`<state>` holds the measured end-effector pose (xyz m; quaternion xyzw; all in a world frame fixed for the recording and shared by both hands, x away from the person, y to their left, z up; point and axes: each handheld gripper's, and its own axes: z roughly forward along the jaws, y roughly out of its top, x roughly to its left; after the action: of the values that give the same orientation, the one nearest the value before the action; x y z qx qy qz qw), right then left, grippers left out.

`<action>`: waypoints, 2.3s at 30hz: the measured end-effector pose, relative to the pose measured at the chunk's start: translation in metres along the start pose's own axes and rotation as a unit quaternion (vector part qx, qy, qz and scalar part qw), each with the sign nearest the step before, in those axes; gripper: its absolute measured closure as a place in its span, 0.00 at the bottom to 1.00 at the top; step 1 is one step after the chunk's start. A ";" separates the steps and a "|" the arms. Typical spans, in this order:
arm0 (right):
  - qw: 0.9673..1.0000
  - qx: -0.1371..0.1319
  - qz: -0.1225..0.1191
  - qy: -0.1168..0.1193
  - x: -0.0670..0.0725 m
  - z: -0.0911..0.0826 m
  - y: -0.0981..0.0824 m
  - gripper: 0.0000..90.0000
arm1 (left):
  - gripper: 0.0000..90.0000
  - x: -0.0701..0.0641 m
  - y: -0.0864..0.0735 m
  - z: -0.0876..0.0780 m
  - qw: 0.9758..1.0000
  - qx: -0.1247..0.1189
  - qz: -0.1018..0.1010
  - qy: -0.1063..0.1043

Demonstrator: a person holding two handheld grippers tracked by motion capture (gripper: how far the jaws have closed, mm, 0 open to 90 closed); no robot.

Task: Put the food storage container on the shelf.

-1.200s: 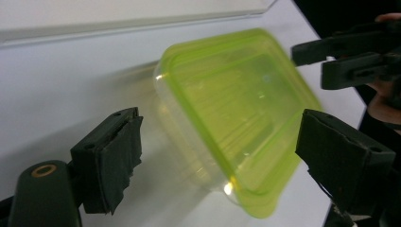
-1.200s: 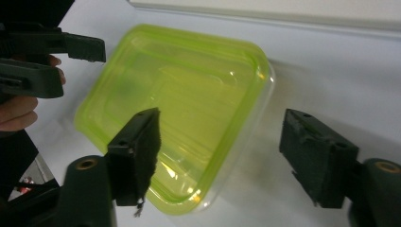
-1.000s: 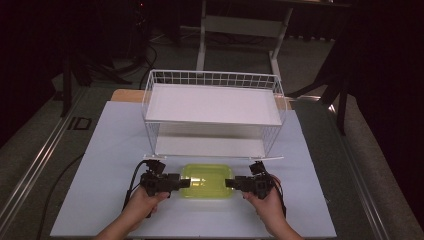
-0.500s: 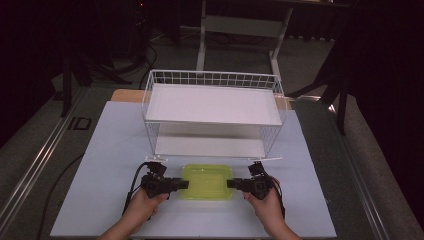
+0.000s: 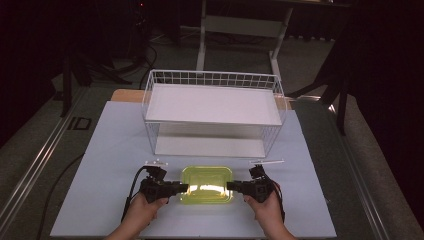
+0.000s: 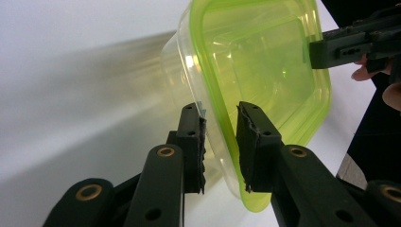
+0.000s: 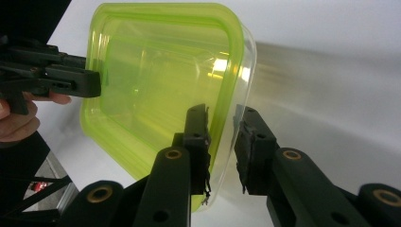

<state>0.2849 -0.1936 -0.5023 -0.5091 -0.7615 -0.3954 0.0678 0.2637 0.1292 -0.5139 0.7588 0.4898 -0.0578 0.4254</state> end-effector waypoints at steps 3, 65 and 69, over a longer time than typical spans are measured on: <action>1.000 -0.007 -0.008 -0.004 0.004 -0.002 -0.004 0.86 | 0.83 0.000 -0.003 -0.001 1.000 -0.004 -0.006 -0.005; 0.990 -0.110 -0.029 -0.087 -0.023 0.020 0.079 0.88 | 0.89 0.031 0.084 0.030 0.992 -0.111 -0.004 0.068; 0.990 -0.101 -0.024 -0.093 -0.026 0.027 0.079 0.88 | 0.88 0.036 0.083 0.035 0.992 -0.107 -0.011 0.066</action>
<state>0.3707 -0.1810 -0.4913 -0.5295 -0.7329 -0.4222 -0.0648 0.3593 0.1164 -0.5058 0.7058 0.5283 0.0410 0.4701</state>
